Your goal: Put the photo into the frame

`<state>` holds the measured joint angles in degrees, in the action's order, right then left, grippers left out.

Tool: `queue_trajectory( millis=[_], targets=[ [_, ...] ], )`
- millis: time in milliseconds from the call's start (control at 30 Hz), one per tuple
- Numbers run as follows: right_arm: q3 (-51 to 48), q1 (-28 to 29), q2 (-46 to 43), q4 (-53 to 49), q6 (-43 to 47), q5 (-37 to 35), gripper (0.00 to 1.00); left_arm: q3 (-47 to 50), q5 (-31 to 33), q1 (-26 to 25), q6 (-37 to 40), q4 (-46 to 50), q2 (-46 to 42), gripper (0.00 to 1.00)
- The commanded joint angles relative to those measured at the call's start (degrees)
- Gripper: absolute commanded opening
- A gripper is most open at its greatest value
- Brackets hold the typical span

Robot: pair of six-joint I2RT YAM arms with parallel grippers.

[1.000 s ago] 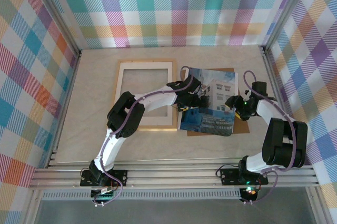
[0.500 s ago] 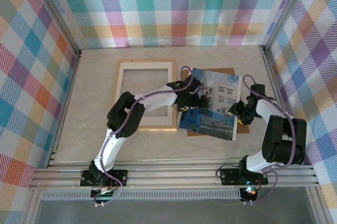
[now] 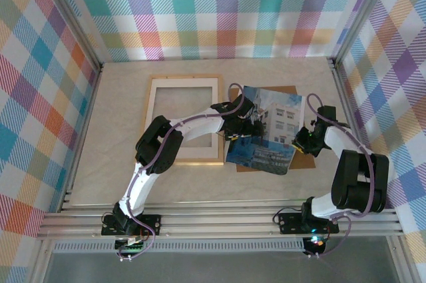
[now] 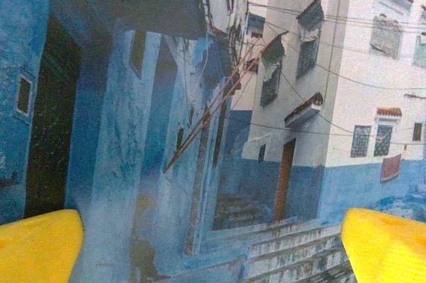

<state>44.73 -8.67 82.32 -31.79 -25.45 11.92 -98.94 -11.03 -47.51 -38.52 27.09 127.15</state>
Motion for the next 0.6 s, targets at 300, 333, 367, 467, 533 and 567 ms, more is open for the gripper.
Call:
queue_trajectory(
  millis=[300, 333, 367, 467, 533, 567],
  targets=[
    [2.9, 0.3, -4.9, -6.0, 1.3, 0.0, 0.00, -5.5, 2.2, -0.2, 16.1, 7.8, -4.6, 1.00],
    [3.2, 0.3, -5.0, -6.4, 1.1, 0.0, 0.00, -4.8, 2.1, -0.3, 17.1, 8.0, -5.6, 1.00],
    [3.8, 0.4, -5.1, -6.9, 1.2, 0.0, 0.00, -3.9, 1.7, -0.4, 18.5, 7.7, -6.8, 1.00],
    [6.8, 0.3, -5.7, -8.4, 1.0, 0.8, 0.00, -0.5, 2.2, -1.6, 23.1, 6.5, -10.8, 1.00],
    [9.9, 0.1, -5.8, -9.7, 0.9, 1.5, 0.01, 3.4, 3.9, -2.8, 27.3, 4.0, -13.9, 1.00],
    [11.7, 0.0, -5.5, -10.2, 0.8, 2.3, 0.01, 5.4, 5.2, -3.8, 29.7, 2.4, -15.3, 1.00]
  ],
)
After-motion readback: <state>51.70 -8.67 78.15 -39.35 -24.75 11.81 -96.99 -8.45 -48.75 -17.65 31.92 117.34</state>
